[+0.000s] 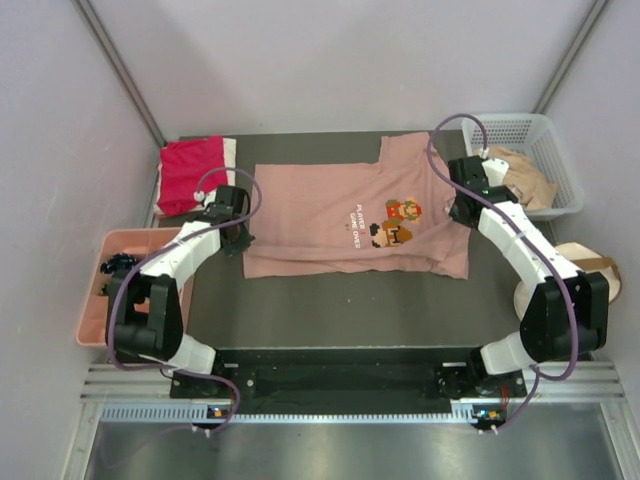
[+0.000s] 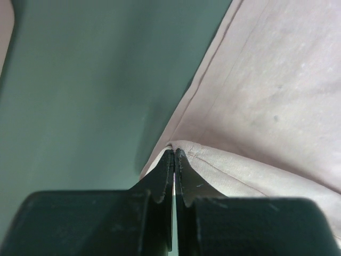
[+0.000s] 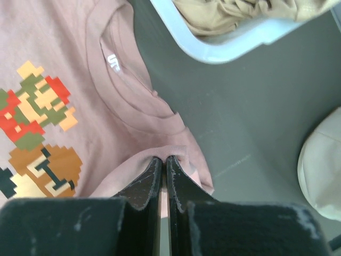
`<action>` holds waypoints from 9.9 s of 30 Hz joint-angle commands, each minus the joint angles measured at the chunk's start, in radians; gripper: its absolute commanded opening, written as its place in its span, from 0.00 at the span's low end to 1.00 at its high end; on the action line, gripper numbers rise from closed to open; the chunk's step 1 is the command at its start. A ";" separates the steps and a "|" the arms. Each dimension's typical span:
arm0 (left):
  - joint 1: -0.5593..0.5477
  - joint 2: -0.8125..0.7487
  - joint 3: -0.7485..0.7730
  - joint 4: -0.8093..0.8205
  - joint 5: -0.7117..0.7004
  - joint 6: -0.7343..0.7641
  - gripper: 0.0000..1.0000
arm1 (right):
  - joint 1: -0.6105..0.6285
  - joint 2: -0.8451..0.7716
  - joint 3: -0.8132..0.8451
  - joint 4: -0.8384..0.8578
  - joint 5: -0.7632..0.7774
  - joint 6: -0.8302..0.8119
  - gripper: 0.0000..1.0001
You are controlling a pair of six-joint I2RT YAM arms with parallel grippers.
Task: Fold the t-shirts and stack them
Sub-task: Fold the flattened tshirt in 1/3 of the way
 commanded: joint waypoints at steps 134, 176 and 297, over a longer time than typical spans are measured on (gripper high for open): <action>0.042 -0.038 -0.077 0.145 0.142 0.029 0.99 | 0.032 0.311 0.007 0.174 -0.257 0.029 0.00; 0.042 -0.045 -0.110 0.143 0.144 0.028 0.99 | 0.032 0.433 0.320 0.096 -0.291 -0.077 0.60; 0.042 -0.219 -0.257 0.121 0.167 0.033 0.99 | 0.060 0.115 0.076 0.082 -0.239 -0.134 0.74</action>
